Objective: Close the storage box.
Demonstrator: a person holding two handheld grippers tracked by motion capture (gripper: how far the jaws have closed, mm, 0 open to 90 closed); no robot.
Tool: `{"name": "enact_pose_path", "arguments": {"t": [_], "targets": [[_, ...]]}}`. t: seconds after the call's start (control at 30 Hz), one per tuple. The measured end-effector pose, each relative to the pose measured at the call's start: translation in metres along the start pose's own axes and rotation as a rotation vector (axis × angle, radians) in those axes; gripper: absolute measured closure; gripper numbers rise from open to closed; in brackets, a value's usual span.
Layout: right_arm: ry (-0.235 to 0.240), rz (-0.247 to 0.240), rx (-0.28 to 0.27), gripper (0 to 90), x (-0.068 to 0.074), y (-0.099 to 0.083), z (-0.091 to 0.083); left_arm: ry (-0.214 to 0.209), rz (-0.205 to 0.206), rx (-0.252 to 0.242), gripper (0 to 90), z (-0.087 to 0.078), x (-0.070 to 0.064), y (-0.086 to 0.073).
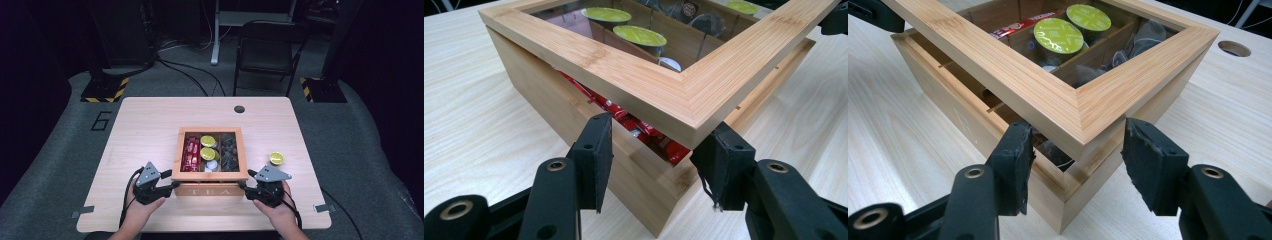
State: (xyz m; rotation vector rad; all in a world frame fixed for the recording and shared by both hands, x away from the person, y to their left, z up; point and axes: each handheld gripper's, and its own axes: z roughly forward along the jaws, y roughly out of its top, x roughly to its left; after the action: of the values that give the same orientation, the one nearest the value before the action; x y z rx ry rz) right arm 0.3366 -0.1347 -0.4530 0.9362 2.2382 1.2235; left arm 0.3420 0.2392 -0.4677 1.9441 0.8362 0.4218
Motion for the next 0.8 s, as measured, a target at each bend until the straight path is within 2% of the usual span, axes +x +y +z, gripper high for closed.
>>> {"name": "enact_pose_path", "arguments": {"t": [0.2, 0.37, 0.67, 0.7, 0.8], "targets": [[0.003, 0.004, 0.014, 45.6, 0.0005, -0.0024, 0.0012, -0.005, -0.015, 0.005, 50.5, 0.0011, -0.0011, -0.0029], [0.006, 0.007, 0.025, 45.6, 0.0011, -0.0039, 0.0018, -0.005, 0.006, 0.021, 50.5, 0.0004, -0.0017, -0.0034], [0.011, 0.016, 0.046, 45.7, 0.0020, -0.0064, 0.0032, -0.014, 0.004, 0.034, 50.5, 0.0002, -0.0055, -0.0056], [0.011, 0.009, 0.051, 45.7, 0.0018, -0.0066, 0.0029, -0.006, 0.001, 0.022, 50.5, 0.0009, -0.0063, -0.0063], [0.009, 0.015, 0.054, 45.3, 0.0030, -0.0068, 0.0033, -0.018, 0.001, 0.032, 50.5, -0.0007, -0.0067, -0.0066]]}}
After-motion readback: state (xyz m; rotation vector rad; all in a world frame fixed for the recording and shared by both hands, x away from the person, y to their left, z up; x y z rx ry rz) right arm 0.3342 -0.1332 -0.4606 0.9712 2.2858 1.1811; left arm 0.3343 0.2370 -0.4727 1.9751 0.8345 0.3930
